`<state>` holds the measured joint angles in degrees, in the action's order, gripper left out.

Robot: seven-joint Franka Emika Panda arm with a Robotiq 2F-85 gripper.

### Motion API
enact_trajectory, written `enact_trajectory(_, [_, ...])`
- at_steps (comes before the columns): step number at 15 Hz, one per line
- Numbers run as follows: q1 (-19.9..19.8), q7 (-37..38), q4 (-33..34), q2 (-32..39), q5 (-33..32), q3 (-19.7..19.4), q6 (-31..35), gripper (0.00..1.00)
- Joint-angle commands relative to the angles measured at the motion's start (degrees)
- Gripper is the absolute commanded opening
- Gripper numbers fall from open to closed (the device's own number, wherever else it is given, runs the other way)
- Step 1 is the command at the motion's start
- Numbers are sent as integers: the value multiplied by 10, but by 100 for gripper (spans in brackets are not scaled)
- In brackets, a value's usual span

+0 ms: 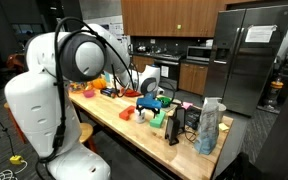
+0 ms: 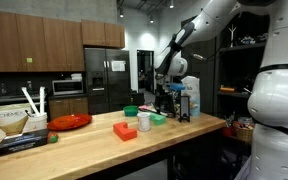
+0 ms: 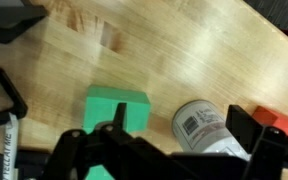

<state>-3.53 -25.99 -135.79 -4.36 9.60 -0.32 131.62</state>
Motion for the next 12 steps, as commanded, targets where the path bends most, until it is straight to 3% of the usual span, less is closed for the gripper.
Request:
enact_trajectory(1, [3,25,-149,-111,-12,-19,112,100])
enact_trajectory(6, [6,21,-332,-247,-22,-52,192,100])
enact_trajectory(7, [13,11,-254,-201,-17,-70,140,100])
enact_trajectory(8, [24,-9,-272,-229,-4,-89,114,100])
enact_trajectory(9, [21,17,-268,-194,-19,-74,150,100])
enact_trajectory(12, [27,7,-255,-213,-15,-92,113,100])
